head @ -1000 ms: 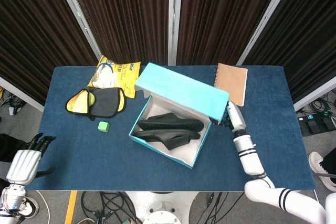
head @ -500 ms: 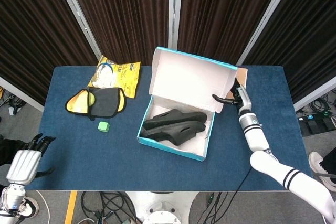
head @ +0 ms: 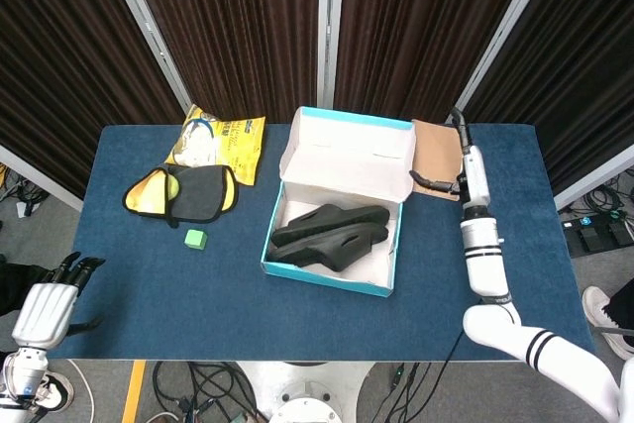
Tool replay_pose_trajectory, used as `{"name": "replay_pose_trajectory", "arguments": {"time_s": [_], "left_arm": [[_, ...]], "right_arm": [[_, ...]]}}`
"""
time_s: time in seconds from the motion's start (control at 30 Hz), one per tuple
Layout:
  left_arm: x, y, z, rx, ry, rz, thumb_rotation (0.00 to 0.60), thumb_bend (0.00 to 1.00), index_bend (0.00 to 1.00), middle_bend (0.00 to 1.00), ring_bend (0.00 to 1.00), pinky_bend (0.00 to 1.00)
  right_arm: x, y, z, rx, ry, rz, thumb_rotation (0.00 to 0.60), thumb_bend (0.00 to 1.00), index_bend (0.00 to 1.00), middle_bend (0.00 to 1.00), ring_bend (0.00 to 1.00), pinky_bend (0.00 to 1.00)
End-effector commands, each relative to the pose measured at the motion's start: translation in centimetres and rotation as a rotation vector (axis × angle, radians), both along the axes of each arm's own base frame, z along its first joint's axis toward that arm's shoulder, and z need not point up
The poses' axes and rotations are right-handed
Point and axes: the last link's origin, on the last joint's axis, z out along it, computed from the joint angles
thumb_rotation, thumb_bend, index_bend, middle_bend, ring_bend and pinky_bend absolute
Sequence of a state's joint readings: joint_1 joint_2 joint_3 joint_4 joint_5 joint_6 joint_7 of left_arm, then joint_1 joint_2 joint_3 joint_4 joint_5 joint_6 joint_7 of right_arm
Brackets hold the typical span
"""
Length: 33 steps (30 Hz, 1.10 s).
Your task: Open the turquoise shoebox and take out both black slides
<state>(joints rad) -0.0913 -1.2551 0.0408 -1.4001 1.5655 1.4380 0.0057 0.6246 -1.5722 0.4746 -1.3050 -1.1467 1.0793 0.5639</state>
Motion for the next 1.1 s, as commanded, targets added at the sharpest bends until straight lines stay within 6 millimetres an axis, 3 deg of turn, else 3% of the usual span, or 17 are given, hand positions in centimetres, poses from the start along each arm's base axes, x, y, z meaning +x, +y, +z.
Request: {"name": "replay_pose_trajectory", "arguments": {"time_s": [0.03, 0.2, 0.3, 0.57, 0.8, 1.1], "left_arm": [[-0.1, -0.1, 0.0, 0.001, 0.000, 0.005, 0.600, 0.00, 0.16, 0.16, 0.08, 0.29], [-0.1, 0.0, 0.0, 0.002, 0.000, 0.004, 0.600, 0.00, 0.16, 0.16, 0.08, 0.29], [0.0, 0.0, 0.0, 0.002, -0.004, 0.002, 0.600, 0.00, 0.16, 0.16, 0.08, 0.29], [-0.2, -0.1, 0.1, 0.006, -0.006, 0.005, 0.600, 0.00, 0.16, 0.16, 0.08, 0.29], [-0.4, 0.0, 0.3, 0.011, -0.012, 0.007, 0.600, 0.00, 0.16, 0.16, 0.08, 0.29], [-1.0, 0.2, 0.9, 0.028, -0.018, 0.016, 0.600, 0.00, 0.16, 0.16, 0.08, 0.29]], "right_arm": [[1.4, 1.7, -1.2, 0.089, 0.150, 0.101, 0.600, 0.02, 0.00, 0.08, 0.00, 0.01], [3.5, 3.4, -1.8, 0.149, 0.374, 0.236, 0.600, 0.03, 0.09, 0.25, 0.07, 0.18], [4.8, 4.2, -2.1, 0.159, 0.463, 0.295, 0.600, 0.03, 0.15, 0.30, 0.13, 0.22], [7.4, 4.6, -4.5, 0.209, 0.599, 0.381, 0.600, 0.03, 0.24, 0.31, 0.17, 0.24], [9.7, 2.8, -7.8, 0.246, 0.609, 0.386, 0.600, 0.06, 0.31, 0.33, 0.21, 0.28], [11.6, 1.6, -11.3, 0.291, 0.649, 0.385, 0.600, 0.06, 0.31, 0.33, 0.21, 0.28]]}}
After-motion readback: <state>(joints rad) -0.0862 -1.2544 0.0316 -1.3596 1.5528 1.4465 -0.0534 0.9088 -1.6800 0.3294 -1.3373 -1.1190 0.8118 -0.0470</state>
